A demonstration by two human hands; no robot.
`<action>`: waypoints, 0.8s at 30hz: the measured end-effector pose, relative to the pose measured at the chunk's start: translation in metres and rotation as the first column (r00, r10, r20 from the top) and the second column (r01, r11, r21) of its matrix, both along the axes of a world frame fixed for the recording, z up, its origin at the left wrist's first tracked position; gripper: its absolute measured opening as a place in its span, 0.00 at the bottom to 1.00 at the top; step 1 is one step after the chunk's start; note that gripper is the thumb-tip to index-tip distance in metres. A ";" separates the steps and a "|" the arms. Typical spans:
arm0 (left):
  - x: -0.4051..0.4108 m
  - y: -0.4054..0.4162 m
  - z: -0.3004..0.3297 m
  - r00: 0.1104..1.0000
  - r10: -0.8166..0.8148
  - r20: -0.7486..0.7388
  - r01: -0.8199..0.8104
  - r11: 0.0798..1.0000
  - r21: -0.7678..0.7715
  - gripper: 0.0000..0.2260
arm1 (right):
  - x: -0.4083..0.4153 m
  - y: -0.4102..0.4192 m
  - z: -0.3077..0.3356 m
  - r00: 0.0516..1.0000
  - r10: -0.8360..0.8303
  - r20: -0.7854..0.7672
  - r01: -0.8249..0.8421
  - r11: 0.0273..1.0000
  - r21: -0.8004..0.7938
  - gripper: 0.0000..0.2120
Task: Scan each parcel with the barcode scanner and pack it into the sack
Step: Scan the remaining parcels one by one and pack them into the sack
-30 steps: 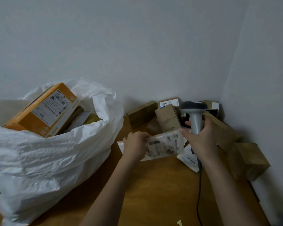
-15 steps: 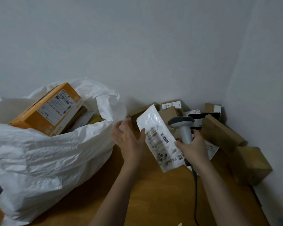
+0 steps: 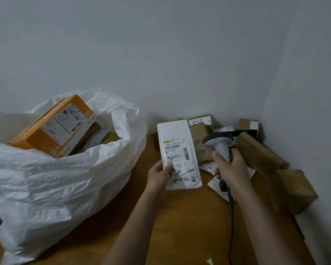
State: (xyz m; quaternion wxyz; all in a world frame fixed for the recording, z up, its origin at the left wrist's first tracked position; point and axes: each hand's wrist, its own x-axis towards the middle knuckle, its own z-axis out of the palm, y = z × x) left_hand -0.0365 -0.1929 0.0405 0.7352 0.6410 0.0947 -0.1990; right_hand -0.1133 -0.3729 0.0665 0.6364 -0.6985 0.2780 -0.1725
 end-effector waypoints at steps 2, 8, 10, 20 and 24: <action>0.001 0.000 0.001 0.999 0.043 -0.009 -0.042 0.999 0.010 0.10 | -0.005 0.000 0.015 0.998 0.065 0.013 -0.065 0.998 -0.010 0.15; 0.005 -0.002 0.005 0.995 0.092 -0.031 -0.092 0.996 0.001 0.12 | -0.020 0.008 0.061 0.964 0.266 0.016 -0.266 0.964 -0.011 0.14; 0.007 -0.002 0.006 0.994 0.103 -0.028 -0.103 0.995 0.002 0.13 | -0.026 0.011 0.073 0.951 0.308 0.019 -0.307 0.951 -0.034 0.12; 0.014 0.001 0.006 0.992 0.121 -0.040 -0.120 0.992 0.031 0.14 | -0.045 0.022 0.110 0.937 0.345 0.055 -0.341 0.937 -0.073 0.12; 0.015 0.000 0.005 0.990 0.131 -0.050 -0.129 0.991 0.028 0.14 | -0.048 0.022 0.115 0.936 0.345 0.065 -0.338 0.936 -0.095 0.13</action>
